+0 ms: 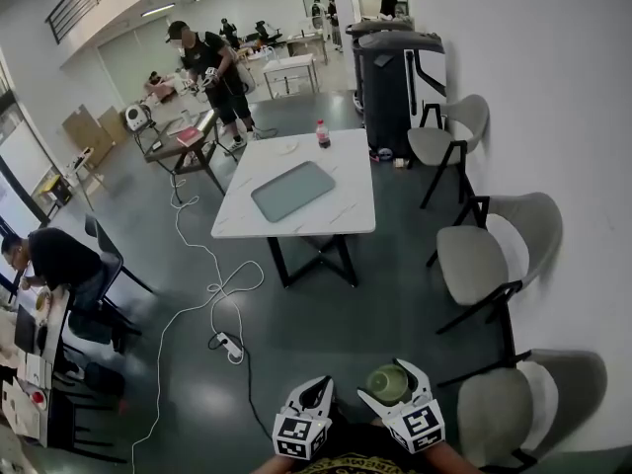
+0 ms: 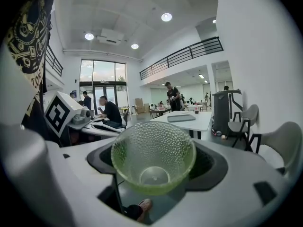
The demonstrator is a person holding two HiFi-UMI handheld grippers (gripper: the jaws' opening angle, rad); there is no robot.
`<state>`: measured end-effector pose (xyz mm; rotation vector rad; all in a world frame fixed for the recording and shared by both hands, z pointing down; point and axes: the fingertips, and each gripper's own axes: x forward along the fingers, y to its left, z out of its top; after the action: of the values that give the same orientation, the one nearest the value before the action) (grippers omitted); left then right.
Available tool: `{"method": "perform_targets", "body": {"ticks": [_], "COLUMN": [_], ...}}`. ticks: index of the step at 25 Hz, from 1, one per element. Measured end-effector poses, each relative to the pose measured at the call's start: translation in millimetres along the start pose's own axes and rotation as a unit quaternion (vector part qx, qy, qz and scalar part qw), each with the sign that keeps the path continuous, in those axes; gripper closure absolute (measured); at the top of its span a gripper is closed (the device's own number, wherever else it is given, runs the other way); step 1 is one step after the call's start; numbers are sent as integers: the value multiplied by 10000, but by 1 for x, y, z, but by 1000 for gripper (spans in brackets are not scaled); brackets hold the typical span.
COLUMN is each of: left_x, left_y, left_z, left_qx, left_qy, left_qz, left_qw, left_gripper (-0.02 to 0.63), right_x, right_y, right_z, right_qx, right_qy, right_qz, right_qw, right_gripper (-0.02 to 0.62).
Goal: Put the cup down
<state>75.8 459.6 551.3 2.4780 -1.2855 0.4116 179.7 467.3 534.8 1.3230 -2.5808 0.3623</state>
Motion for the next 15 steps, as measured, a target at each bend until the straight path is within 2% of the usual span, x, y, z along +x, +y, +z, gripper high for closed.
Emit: {"method": "perform_targets", "body": {"ticks": [9,15], "left_x": [5,11], "left_y": [-4,10], "left_z": [-2,3], "left_qx": [-74,-158], "left_qy": [-21,6], "left_qz": [-54,-9], "left_qw": [10000,9999], "left_gripper": [598,598], "right_x": [7,19], "right_y": [-6,-10], "right_z": [5,4], "right_qx": [125,202], "right_qy": [-39,97], "right_qz": [-58,-54], "right_qw": [9999,9997], "right_gripper": [198,198]}}
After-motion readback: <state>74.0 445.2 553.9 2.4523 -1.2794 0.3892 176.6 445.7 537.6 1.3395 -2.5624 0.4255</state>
